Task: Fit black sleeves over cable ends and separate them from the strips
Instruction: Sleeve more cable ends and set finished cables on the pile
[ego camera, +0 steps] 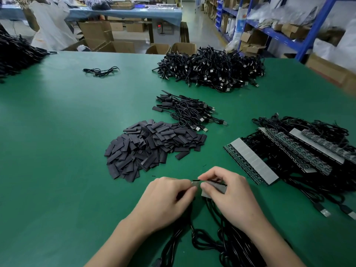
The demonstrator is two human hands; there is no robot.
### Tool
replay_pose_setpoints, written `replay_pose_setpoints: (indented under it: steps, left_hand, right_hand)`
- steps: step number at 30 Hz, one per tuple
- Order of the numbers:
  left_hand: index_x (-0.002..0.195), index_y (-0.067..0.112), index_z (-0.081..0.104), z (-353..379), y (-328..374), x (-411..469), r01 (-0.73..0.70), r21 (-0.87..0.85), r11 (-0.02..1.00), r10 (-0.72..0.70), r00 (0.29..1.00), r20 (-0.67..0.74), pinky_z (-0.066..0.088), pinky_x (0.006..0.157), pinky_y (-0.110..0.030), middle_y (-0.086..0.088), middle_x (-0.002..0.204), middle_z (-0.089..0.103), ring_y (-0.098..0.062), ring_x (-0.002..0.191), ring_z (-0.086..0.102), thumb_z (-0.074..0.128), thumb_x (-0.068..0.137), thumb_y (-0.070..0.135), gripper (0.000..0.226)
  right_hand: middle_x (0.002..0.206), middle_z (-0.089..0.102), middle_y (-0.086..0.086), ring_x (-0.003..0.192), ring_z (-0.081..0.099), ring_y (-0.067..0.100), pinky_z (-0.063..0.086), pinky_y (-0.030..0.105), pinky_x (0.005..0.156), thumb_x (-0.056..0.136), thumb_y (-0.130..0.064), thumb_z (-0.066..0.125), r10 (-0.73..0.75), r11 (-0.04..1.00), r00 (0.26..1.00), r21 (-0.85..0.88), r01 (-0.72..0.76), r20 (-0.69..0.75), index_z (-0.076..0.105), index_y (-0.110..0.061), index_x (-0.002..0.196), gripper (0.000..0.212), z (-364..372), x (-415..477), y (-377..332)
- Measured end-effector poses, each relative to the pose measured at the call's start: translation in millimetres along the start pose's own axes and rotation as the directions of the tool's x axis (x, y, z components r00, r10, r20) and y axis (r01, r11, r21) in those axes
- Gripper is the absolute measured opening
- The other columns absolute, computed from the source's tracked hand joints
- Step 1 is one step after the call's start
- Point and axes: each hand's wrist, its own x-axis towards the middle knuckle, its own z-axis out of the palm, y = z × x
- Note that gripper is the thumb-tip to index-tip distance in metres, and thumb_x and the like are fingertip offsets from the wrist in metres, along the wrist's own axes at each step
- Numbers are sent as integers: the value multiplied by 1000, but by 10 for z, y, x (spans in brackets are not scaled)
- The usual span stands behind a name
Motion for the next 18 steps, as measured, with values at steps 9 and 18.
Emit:
replay_pose_setpoints:
  steps: [9,18]
  left_hand:
    - [69,19,42,-84,-134,22,59,-299,952,-39,997,71,34,57,-35,5,61,37,-13,57,34,47,103,43,42]
    - [72,15,44,-87,-54,-12,53,-574,817,32,990,137,29,57,-25,10,66,37,-11,60,32,46,102,46,44]
  right_hand:
    - [97,66,-25,104,57,1,48,33,93,96,-22,66,-151,982,989,-117,151,7,73,-32,102,14,43,12,13]
    - [83,59,-4,73,59,23,50,47,71,98,-39,63,-139,975,985,187,117,107,64,-27,85,18,3,-8,39]
